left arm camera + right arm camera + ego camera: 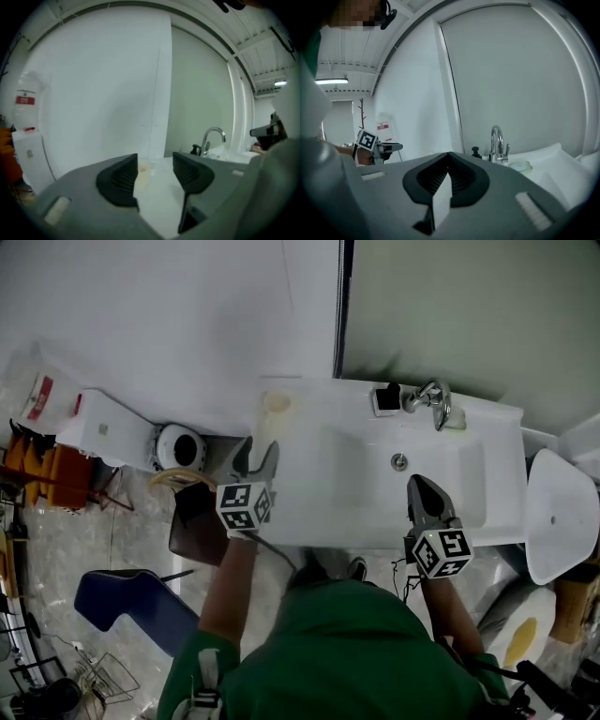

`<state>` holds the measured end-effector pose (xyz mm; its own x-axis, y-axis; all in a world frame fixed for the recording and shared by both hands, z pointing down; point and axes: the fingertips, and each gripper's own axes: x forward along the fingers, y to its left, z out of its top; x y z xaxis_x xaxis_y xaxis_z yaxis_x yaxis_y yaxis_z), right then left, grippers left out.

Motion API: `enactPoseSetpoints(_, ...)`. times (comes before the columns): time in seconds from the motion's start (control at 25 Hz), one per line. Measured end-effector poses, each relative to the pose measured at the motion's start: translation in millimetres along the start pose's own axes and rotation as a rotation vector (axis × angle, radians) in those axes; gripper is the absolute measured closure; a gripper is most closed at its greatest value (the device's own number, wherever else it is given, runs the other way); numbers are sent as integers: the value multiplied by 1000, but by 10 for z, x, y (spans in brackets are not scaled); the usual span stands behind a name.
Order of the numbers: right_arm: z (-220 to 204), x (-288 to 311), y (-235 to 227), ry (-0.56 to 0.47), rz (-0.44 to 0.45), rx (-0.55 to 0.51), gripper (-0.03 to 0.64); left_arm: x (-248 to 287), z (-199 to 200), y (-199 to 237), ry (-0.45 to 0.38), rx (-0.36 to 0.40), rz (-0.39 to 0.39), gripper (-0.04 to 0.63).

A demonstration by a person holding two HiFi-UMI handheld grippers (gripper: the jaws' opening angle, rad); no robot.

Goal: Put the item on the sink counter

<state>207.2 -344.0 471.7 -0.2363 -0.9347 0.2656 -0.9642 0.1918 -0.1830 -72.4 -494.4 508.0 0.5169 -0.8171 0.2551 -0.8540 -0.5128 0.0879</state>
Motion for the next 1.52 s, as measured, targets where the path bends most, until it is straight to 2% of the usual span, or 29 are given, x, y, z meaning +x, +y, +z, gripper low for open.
enactPoseSetpoints(0.24, 440, -208, 19, -154, 106, -33, 618, -711, 603, -547, -155, 14, 71, 539)
enactPoseSetpoints(0.36, 618, -336, -10, -188, 127, -75, 618, -1005, 823, -831, -218, 30, 88, 592)
enactPoseSetpoints(0.64, 964, -711, 78, -275, 175, -184, 618, -1520, 1115, -1345, -295, 62, 126, 597)
enactPoseSetpoints(0.92, 1016, -947, 258, -306, 214, -261, 618, -1784, 1200, -1660, -312, 153, 125, 597)
enactPoseSetpoints(1.12, 937, -928, 361, -280, 193, -274, 618, -1892, 1214, -1538, -314, 164, 117, 597)
enactPoseSetpoints(1.36, 955, -815, 674, -264, 184, -232, 618, -2069, 1201, -1071, -309, 130, 127, 597)
enactPoseSetpoints(1.52, 910, -736, 937, -253, 181, -226, 618, -2127, 1039, -824, -276, 128, 104, 597)
